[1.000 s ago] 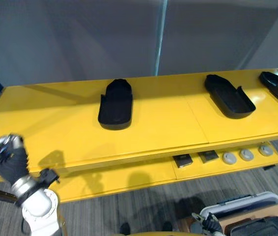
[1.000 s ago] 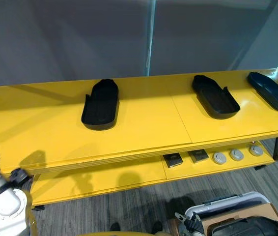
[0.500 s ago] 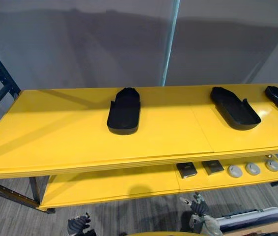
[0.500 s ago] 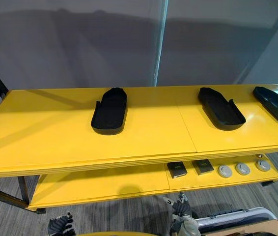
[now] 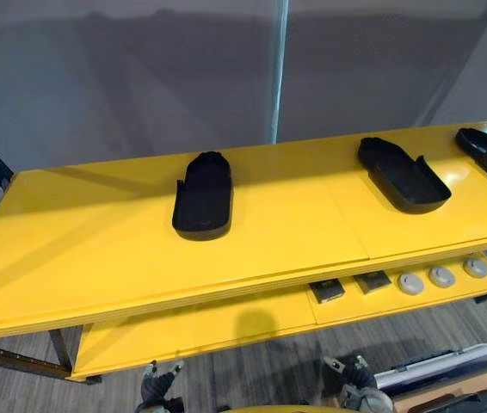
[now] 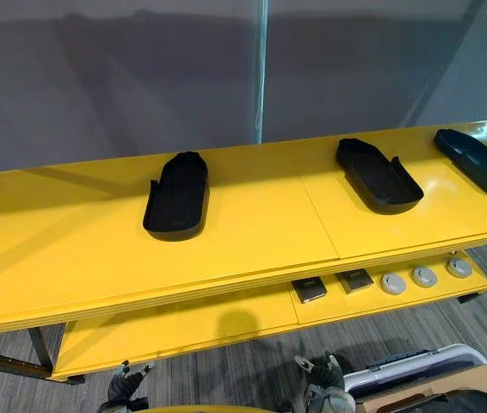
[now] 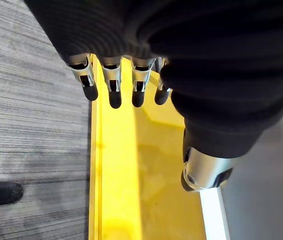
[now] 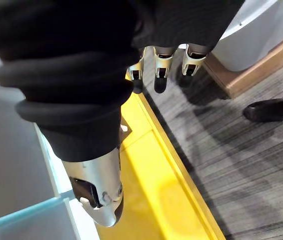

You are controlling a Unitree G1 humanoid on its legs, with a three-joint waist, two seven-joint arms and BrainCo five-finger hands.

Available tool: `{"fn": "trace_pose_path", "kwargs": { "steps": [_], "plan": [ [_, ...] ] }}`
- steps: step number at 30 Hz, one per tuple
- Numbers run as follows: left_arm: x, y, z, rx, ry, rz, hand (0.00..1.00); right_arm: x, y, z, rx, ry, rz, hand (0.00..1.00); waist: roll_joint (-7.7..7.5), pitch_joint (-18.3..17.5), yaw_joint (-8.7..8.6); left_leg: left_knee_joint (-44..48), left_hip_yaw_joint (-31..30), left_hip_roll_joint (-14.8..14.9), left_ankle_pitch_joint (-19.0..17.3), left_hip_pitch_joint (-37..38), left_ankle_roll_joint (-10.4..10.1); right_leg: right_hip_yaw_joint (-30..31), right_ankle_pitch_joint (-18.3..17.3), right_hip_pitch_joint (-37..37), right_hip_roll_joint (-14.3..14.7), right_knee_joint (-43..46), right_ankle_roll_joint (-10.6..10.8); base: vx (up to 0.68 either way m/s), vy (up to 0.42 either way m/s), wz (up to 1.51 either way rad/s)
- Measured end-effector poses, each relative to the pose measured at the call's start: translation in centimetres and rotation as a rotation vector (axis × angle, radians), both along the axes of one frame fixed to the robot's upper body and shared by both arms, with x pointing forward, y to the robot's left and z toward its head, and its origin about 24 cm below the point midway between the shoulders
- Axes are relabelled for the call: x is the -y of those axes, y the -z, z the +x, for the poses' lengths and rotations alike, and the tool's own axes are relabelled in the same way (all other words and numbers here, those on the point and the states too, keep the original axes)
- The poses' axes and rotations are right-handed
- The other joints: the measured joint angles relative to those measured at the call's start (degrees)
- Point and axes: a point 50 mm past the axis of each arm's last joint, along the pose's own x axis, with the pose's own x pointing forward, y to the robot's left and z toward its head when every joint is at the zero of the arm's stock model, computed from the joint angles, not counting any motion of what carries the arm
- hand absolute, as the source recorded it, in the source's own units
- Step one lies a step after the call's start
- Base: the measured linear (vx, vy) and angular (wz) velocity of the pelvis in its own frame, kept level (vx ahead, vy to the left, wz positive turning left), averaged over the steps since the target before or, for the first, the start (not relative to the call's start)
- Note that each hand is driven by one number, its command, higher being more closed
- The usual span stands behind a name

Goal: Walk over and take plastic housings, then place them on the shelf

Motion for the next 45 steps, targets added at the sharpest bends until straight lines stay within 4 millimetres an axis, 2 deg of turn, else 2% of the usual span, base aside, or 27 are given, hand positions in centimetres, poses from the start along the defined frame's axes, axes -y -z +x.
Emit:
{"fn": "trace_pose_path", "kwargs": {
  "steps": [5, 8, 12, 13, 15, 16, 17, 18, 19, 20, 22, 23, 24, 25, 28, 30, 32, 33, 34, 35, 36, 37, 38, 39, 41, 45],
  "plan": [
    [0.6, -2.0, 2.6, 0.137, 0.041, 0.016, 0.00, 0.9, -2.1, 2.3, 0.132, -0.014, -0.070, 0.00, 0.03, 0.17, -0.11, 6.31, -2.36, 0.29, -3.61, -3.38, 0.32, 3.13, -0.03, -3.76, -0.04, 3.43, 0.06, -0.04, 0.031, -0.36],
    [1.4, -4.0, 4.9, 0.264, 0.092, 0.032, 0.00, 0.9, -3.6, 3.6, 0.217, -0.041, -0.106, 0.00, -0.35, 1.62, -0.13, 14.84, 0.40, 1.32, -8.14, -6.26, 1.39, 6.71, -0.48, -6.91, 0.14, 7.58, 0.72, -0.16, 0.116, -0.56],
    [1.8, -4.6, 5.3, 0.297, 0.121, 0.039, 0.00, 0.0, -4.4, 4.4, 0.256, -0.101, -0.124, 0.00, -1.32, 2.52, -0.05, 20.51, 7.78, 2.62, -11.99, -7.73, 2.86, 12.75, -0.90, -11.57, 0.52, 10.84, 1.86, -0.20, 0.164, -1.00],
    [1.9, -4.5, 5.1, 0.290, 0.123, 0.037, 0.00, -0.1, -4.6, 4.5, 0.265, -0.107, -0.128, 0.00, -1.29, 2.81, 0.00, 20.42, 11.39, 2.96, -12.62, -7.66, 3.25, 10.74, -1.27, -13.10, -0.94, 11.16, 1.28, -0.26, 0.244, -1.42],
    [1.8, -4.6, 5.1, 0.291, 0.126, 0.043, 0.00, -0.3, -4.9, 4.9, 0.278, -0.111, -0.137, 0.00, -2.48, 3.10, 0.10, 19.62, 17.65, 3.65, -12.05, -7.01, 4.86, 4.37, -1.14, -15.69, -4.10, 13.92, 0.87, -0.26, 0.208, -1.54],
    [1.6, -4.8, 5.3, 0.298, 0.130, 0.053, 0.00, -0.3, -5.1, 5.1, 0.290, -0.111, -0.140, 0.00, -2.21, 3.64, 0.16, 18.83, 21.20, 4.11, -12.06, -6.77, 5.44, -1.79, -2.22, -16.95, -5.99, 18.30, -0.84, -0.19, 0.115, -1.49],
    [1.5, -5.0, 5.4, 0.307, 0.132, 0.058, 0.00, -0.2, -5.3, 5.2, 0.297, -0.109, -0.147, 0.00, -2.85, 3.36, 0.05, 17.15, 24.20, 4.28, -11.80, -5.51, 5.07, -5.25, -4.18, -16.97, -7.36, 24.15, -3.03, -0.17, 0.116, -1.41],
    [1.6, -5.1, 5.5, 0.314, 0.134, 0.058, 0.00, -0.1, -5.3, 5.2, 0.296, -0.111, -0.152, 0.00, -2.56, 3.49, -0.07, 16.34, 25.55, 4.43, -11.61, -4.98, 4.93, -6.27, -5.33, -16.55, -7.53, 26.72, -2.99, -0.08, 0.096, -1.30],
    [1.7, -5.2, 5.8, 0.322, 0.144, 0.060, 0.00, 0.0, -5.3, 5.2, 0.292, -0.120, -0.164, 0.00, -2.20, 3.29, -0.17, 15.36, 28.06, 4.85, -11.15, -4.60, 5.05, -7.40, -8.20, -15.46, -7.52, 31.32, -3.06, -0.03, 0.063, -1.16],
    [1.6, -5.3, 5.9, 0.322, 0.149, 0.064, 0.00, 0.2, -5.2, 5.1, 0.285, -0.128, -0.172, 0.00, -2.49, 3.14, -0.31, 14.43, 30.20, 4.90, -10.59, -4.08, 4.89, -8.58, -11.53, -14.05, -7.94, 34.07, -2.71, 0.00, 0.043, -1.12],
    [1.3, -5.0, 5.8, 0.308, 0.139, 0.067, 0.00, 0.1, -4.6, 5.4, 0.255, -0.152, -0.176, 0.00, -2.65, 2.88, -1.09, 13.76, 33.10, 4.89, -9.33, -4.47, 5.45, -11.92, -14.89, -10.49, -8.83, 33.14, -2.37, 0.03, -0.010, -0.87],
    [1.2, -4.7, 5.7, 0.291, 0.143, 0.069, 0.00, 0.1, -4.4, 5.4, 0.240, -0.159, -0.177, 0.00, -2.78, 2.79, -1.21, 13.79, 33.09, 4.80, -8.94, -4.79, 5.29, -12.76, -15.41, -9.16, -8.58, 30.17, -1.59, 0.02, -0.074, -1.01],
    [0.8, -3.9, 5.3, 0.246, 0.134, 0.069, 0.00, 0.1, -4.0, 5.8, 0.213, -0.178, -0.178, 0.00, -3.05, 2.63, -1.16, 13.61, 32.28, 4.35, -8.07, -5.29, 5.09, -12.57, -15.32, -7.97, -6.94, 23.09, -0.07, 0.02, -0.181, -1.02],
    [0.9, -3.0, 4.9, 0.196, 0.118, 0.050, 0.00, 0.3, -3.9, 6.2, 0.197, -0.203, -0.194, 0.00, -1.13, 3.58, -1.42, 13.24, 29.61, 5.31, -6.54, -5.39, 4.73, -11.09, -11.51, -6.39, -3.68, 17.07, -0.77, 0.02, -0.205, -1.06],
    [0.9, -1.8, 3.3, 0.121, 0.104, 0.038, 0.00, 0.8, -3.6, 6.0, 0.172, -0.229, -0.220, 0.00, 1.46, 3.09, -0.82, 13.26, 27.41, 7.29, -5.66, -5.41, 3.55, -6.76, -5.83, -4.13, 0.58, 7.32, -1.88, 0.05, -0.154, -1.01],
    [0.9, -1.5, 2.9, 0.099, 0.103, 0.033, 0.00, 1.1, -3.6, 5.8, 0.166, -0.228, -0.226, 0.00, 1.78, 3.29, -1.19, 16.47, 27.25, 9.00, -5.66, -5.37, 3.52, -4.83, -4.68, -3.16, 1.76, 5.11, -2.42, 0.04, -0.132, -0.64],
    [1.2, -1.0, 2.4, 0.074, 0.097, 0.017, 0.00, 1.2, -3.7, 5.9, 0.174, -0.221, -0.228, 0.00, 2.13, 3.50, -0.85, 22.22, 22.23, 9.86, -5.48, -6.15, 3.48, -0.71, -4.39, -1.77, 2.59, 4.59, -2.78, 0.05, -0.089, -0.84],
    [1.3, -0.8, 2.3, 0.066, 0.096, 0.010, 0.00, 1.0, -3.8, 6.2, 0.184, -0.220, -0.224, 0.00, 2.05, 3.87, -0.67, 22.69, 19.15, 9.17, -6.62, -7.10, 2.41, 0.34, -4.33, -1.50, 2.49, 4.54, -2.88, 0.05, -0.007, -0.90],
    [1.8, -0.6, 2.1, 0.055, 0.090, -0.010, 0.00, 1.4, -3.9, 6.2, 0.187, -0.206, -0.225, 0.00, 1.99, 4.10, -0.14, 19.56, 9.68, 5.68, -7.75, -7.28, 0.83, 2.89, -4.03, -1.61, 2.30, 4.56, -2.71, 0.03, 0.036, -1.00],
    [2.1, -0.5, 2.1, 0.056, 0.085, -0.022, 0.00, 1.8, -4.1, 6.3, 0.193, -0.181, -0.227, 0.00, 2.61, 4.61, 0.05, 16.21, 1.68, 2.58, -7.75, -7.48, 0.50, 5.03, -3.69, -1.68, 2.09, 4.54, -2.53, 0.01, 0.076, -0.96],
    [2.2, -0.5, 2.1, 0.058, 0.085, -0.024, 0.00, 2.0, -4.1, 6.3, 0.193, -0.169, -0.228, 0.00, 2.87, 4.78, -0.02, 14.17, -1.83, 1.35, -7.59, -7.58, 0.25, 5.91, -3.51, -1.75, 1.97, 4.54, -2.24, 0.00, 0.157, -0.85],
    [2.2, -0.5, 2.1, 0.059, 0.084, -0.026, 0.00, 2.3, -4.1, 6.2, 0.189, -0.152, -0.235, 0.00, 3.76, 4.69, 0.01, 9.56, -6.84, -0.04, -5.76, -7.11, -1.66, 7.70, -3.15, -2.29, 2.31, 4.44, -1.63, 0.01, 0.205, -0.84],
    [1.9, -0.5, 2.1, 0.056, 0.082, -0.020, 0.00, 2.2, -4.1, 6.1, 0.185, -0.144, -0.238, 0.00, 3.65, 4.98, 0.15, 8.84, -5.54, -0.20, -4.51, -6.72, 0.51, 9.69, -2.43, -2.42, 2.49, 3.69, -0.60, 0.02, 0.227, -0.86],
    [1.7, -0.6, 2.3, 0.063, 0.081, -0.015, 0.00, 1.9, -4.0, 6.1, 0.188, -0.141, -0.229, 0.00, 3.63, 4.97, -0.05, 8.90, -4.24, -0.41, -4.83, -6.67, 0.93, 10.33, -2.02, -2.39, 2.21, 2.96, -0.20, 0.02, 0.161, -0.68],
    [1.4, -1.0, 3.0, 0.080, 0.088, -0.004, 0.00, 1.2, -4.2, 5.6, 0.210, -0.119, -0.211, 0.00, 2.39, 5.38, 0.02, 9.92, -1.66, -0.71, -5.80, -6.67, 2.40, 12.44, -1.25, -2.58, 1.51, 2.17, 0.64, 0.00, 0.164, -0.47],
    [1.3, -0.9, 2.8, 0.076, 0.087, -0.002, 0.00, 1.7, -5.0, 6.0, 0.256, -0.072, -0.211, 0.00, 1.50, 4.87, -0.04, 9.65, 1.34, -1.50, -6.96, -5.04, 3.55, 15.51, -0.67, -2.42, 0.67, 0.95, 1.60, 0.02, 0.117, -0.43]
  ]
}}
